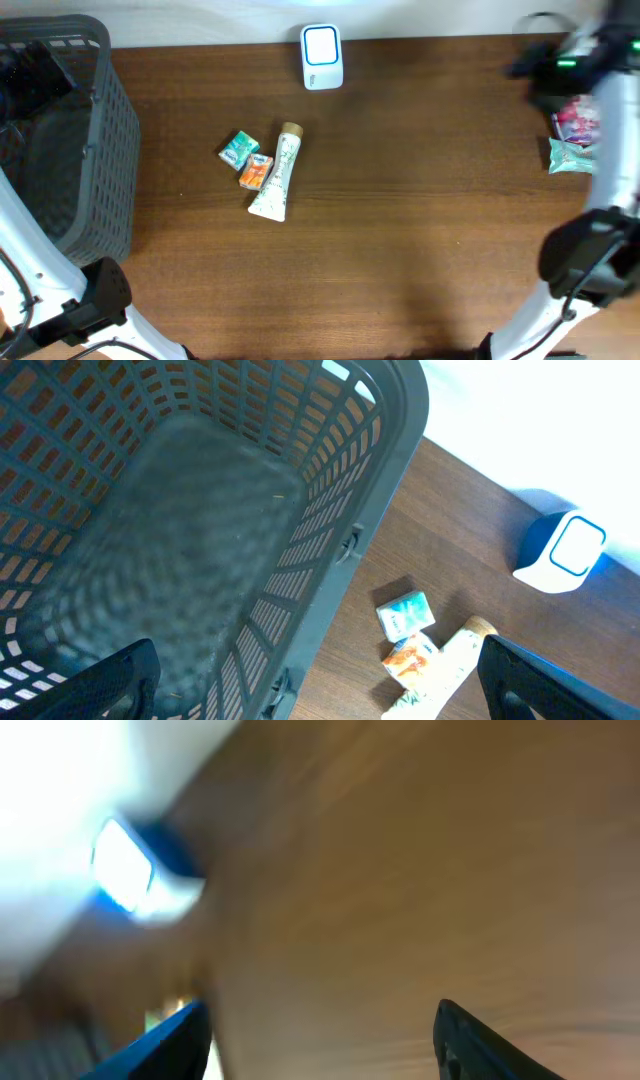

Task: Scan the item barcode
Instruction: 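Carry the green wipes packet to the far right and set it down, then reach the right gripper to the white tube and grasp it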

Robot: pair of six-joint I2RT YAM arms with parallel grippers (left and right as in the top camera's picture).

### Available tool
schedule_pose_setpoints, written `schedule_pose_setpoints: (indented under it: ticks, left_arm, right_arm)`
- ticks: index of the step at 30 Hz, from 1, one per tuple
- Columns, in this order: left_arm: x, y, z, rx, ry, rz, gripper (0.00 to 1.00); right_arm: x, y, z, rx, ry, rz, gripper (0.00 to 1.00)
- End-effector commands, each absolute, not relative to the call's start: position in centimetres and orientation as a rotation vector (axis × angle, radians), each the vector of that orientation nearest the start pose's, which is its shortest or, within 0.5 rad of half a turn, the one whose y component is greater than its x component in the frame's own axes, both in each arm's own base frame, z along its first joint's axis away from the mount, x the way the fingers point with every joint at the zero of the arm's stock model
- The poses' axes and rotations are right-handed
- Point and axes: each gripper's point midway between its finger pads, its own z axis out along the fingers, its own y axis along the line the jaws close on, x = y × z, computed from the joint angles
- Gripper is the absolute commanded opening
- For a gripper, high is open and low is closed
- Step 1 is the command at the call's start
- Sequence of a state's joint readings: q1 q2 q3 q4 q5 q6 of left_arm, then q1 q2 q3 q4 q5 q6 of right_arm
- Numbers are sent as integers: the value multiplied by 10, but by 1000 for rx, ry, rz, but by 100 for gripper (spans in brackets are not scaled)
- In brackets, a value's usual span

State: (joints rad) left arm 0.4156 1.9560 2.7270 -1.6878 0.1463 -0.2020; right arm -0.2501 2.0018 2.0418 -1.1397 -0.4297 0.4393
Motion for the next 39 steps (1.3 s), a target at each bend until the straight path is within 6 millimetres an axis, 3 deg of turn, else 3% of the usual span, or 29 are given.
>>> schedule_pose_setpoints:
  ticks: [1, 3, 5, 9, 12, 16, 20, 23, 26, 28, 29, 31, 32, 33, 36, 38, 39]
  left_arm:
    - [372, 139, 386, -682, 2360, -85, 99]
    - [372, 139, 386, -681, 2360, -85, 99]
    - [372, 139, 386, -682, 2360, -85, 99]
    - [372, 139, 386, -681, 2360, -85, 99]
    - [372, 139, 386, -681, 2360, -85, 99]
    - [372, 139, 386, -682, 2360, -85, 99]
    - [372, 139, 386, -681, 2360, -85, 99]
    - [372, 139, 386, -681, 2360, -85, 99]
    - [372, 139, 386, -681, 2360, -85, 99]
    - [372, 139, 386, -681, 2360, -85, 99]
    - [372, 139, 386, -681, 2360, -85, 99]
    - [372, 139, 386, -681, 2360, -85, 99]
    - [372, 139, 386, -681, 2360, -85, 99]
    - [372, 139, 386, -681, 2360, -85, 99]
    - [372, 139, 386, -681, 2360, -85, 99]
    - [372, 139, 386, -681, 2360, -85, 99]
    - [372, 139, 386, -681, 2360, -85, 99]
  right_arm:
    - [480, 65, 175, 428, 2723, 718, 65]
    - [476, 144, 142, 219, 2800, 735, 64]
    - [471, 205, 114, 138, 2840, 743, 60]
    - [459, 295, 72, -30, 2833, 720, 57]
    - [452, 304, 53, 156, 2849, 541, 56]
    - [441, 337, 52, 197, 2823, 560, 56]
    - [426, 333, 34, 327, 2826, 361, 56]
    - [420, 338, 13, 316, 2869, 364, 54]
    - [422, 337, 13, 326, 2876, 383, 50]
    - [423, 333, 13, 291, 2873, 358, 44]
    - [423, 327, 10, 299, 2875, 325, 34]
    - [421, 320, 7, 309, 2890, 283, 22]
    - [420, 319, 7, 308, 2895, 277, 11]
    - [420, 321, 9, 272, 2899, 294, 4]
    - [426, 325, 35, 147, 2907, 407, 4]
    - [441, 319, 84, -22, 2859, 561, 4]
    - [444, 311, 111, -8, 2863, 679, 4]
